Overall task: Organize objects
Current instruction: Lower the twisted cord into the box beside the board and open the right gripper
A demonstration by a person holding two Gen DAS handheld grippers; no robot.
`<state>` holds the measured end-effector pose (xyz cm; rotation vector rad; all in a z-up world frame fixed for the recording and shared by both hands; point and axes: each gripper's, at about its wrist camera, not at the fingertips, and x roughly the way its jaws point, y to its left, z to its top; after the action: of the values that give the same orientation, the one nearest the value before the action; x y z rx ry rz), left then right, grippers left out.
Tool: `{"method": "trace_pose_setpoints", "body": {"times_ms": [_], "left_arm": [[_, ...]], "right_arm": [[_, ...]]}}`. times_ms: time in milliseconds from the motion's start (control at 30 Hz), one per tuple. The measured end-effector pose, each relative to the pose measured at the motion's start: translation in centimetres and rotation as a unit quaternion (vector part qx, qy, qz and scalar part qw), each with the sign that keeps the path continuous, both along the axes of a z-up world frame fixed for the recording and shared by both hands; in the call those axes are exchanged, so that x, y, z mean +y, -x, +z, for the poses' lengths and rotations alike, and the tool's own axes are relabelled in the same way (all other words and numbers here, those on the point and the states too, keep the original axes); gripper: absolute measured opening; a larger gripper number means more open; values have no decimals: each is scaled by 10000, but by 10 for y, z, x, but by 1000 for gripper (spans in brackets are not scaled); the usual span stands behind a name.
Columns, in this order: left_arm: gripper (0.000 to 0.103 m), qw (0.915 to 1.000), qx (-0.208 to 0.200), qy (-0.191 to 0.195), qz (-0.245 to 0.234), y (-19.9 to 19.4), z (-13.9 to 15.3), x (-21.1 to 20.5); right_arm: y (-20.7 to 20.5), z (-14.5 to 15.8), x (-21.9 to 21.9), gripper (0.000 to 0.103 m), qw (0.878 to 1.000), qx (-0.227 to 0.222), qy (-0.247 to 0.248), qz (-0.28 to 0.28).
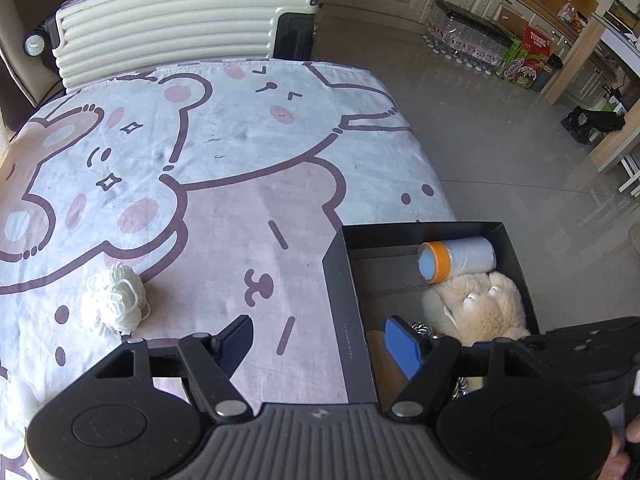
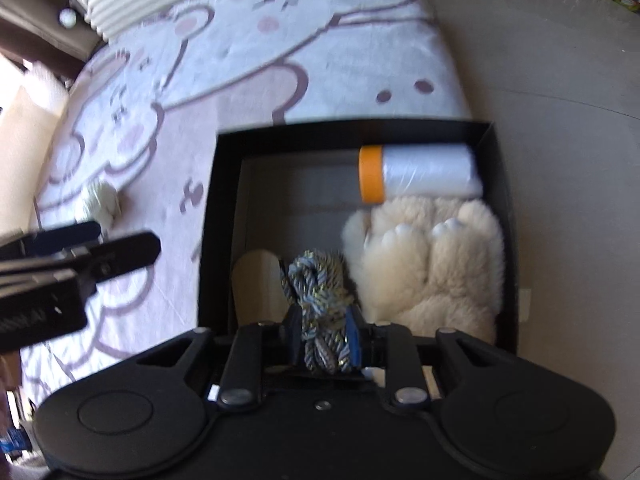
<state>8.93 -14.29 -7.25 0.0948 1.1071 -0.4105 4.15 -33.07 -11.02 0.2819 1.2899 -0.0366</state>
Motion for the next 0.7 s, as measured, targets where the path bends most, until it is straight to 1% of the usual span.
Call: {"method": "trace_pose_setpoints", "body": {"times_ms": [167, 233, 467, 700], "left_arm": [[74, 9999, -112, 5, -3, 5, 9, 2], [74, 9999, -160, 6, -5, 7, 13, 3], [74, 9993, -362, -14, 9, 17, 26, 9], [74, 9984, -564, -26, 27, 25, 39, 14]], "right_arm": [[10, 24, -10, 24, 9984, -480, -33, -312], [15, 31, -12, 24, 9974, -596, 1, -412], [29, 50, -14, 26, 9931, -939, 308, -638], [44, 66, -13, 29, 9872, -1311, 579, -694]]}}
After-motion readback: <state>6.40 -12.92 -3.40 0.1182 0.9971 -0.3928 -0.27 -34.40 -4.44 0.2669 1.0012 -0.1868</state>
